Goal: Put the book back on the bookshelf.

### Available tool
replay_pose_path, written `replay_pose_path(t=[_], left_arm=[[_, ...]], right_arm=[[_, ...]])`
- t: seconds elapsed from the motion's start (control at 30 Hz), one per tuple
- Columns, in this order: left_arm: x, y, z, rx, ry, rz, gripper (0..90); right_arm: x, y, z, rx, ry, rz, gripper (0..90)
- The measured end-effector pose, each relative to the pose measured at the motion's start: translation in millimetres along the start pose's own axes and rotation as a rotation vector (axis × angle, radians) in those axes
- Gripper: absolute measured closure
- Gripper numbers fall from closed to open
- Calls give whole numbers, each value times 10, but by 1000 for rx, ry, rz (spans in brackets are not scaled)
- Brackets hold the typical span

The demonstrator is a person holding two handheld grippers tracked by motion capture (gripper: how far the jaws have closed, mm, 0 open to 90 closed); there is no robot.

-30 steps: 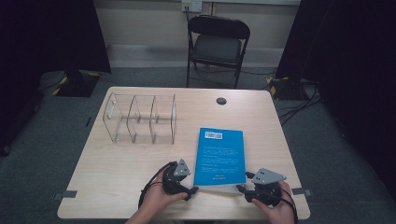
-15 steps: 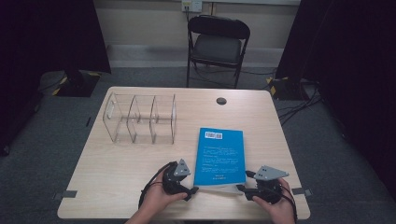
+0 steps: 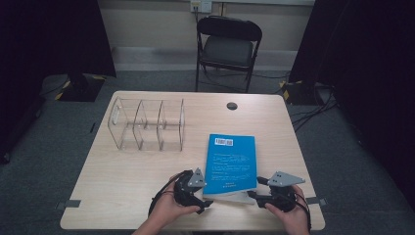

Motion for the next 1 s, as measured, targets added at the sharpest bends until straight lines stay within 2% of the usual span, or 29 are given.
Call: replay_pose_path(t=[0.07,0.1,0.17,0.27,0.37,0.57,0.77,1.0], left_arm=[[0,-1,8,-4,-5,11,166],[5,-5,7,0,11,6,168],[20,-3,22,1,7,20,169],[34,7,28,-1,16,26,174],[18,10,15,-3,8,20,174],[-51,11,-10,-9,-16,9,181],[-197,-13,-31,7,-9,-33,168],[-339,-152,-144,-12,-58,-45,166]], right_arm=[[10,-11,1,4,8,13,373],[20,-13,3,12,9,22,373],[42,-23,-7,2,1,26,368],[65,-34,-7,1,19,47,368],[98,-51,-7,-1,4,64,358],[49,-23,8,10,0,33,361],[1,-7,-4,-4,-33,5,360],[-31,9,6,-7,-46,-17,361]])
Point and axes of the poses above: each handheld gripper's, and its own axes: y roughly backward along the jaws, x roughly out of its underside, z roughly to its left, the point moved 2 cm from there along -y, roughly forward along the jaws, and after that the axes turned 8 degrees about z, right-handed, at the moved point
